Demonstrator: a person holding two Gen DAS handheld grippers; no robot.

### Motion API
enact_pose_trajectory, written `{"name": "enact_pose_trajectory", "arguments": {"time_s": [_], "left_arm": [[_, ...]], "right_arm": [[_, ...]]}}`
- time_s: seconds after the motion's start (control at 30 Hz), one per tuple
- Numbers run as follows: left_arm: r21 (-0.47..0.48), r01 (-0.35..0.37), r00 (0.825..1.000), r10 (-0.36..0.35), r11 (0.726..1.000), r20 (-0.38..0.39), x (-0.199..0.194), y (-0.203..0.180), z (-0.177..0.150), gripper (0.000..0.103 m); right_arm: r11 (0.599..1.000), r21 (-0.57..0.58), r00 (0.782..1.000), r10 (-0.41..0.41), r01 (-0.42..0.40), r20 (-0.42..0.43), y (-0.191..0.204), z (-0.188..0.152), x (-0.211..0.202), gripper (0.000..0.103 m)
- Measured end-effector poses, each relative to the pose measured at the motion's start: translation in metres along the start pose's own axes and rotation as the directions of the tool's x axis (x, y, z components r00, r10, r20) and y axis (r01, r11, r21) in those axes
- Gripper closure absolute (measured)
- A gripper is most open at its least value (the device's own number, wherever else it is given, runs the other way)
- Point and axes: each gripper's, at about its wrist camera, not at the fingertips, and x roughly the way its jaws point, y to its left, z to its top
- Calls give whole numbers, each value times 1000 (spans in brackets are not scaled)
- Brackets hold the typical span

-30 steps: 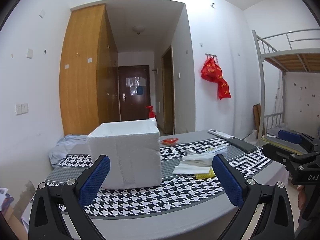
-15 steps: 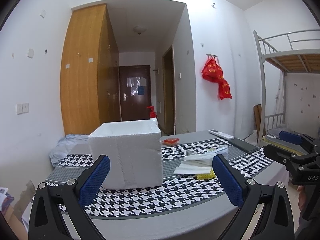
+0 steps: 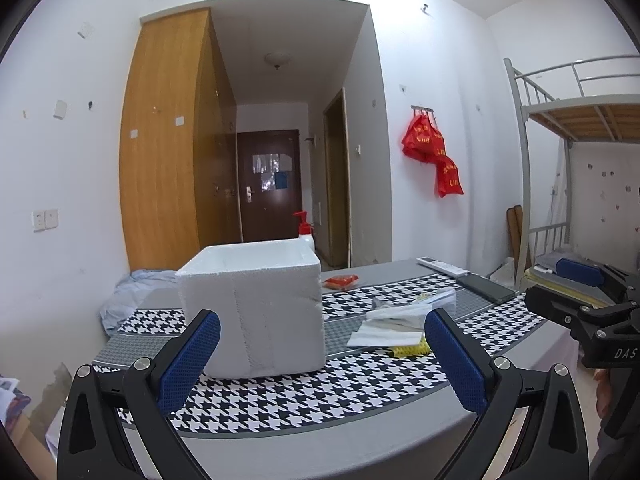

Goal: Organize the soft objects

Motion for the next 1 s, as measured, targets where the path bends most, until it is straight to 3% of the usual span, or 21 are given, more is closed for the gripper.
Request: {"name": "enact_pose_trajectory", "arguments": {"time_s": [0.63,1.0], "left_arm": [[-14,3,1000,-3,1000,-31,23,2,-1,1],[-11,61,995,-62,998,-84,53,-2,3,1]], "right_arm": [[1000,8,1000,1,-1,-31,-3,2,17,0],[999,28,997,-19,21,-71,-20,2,38,0]]}}
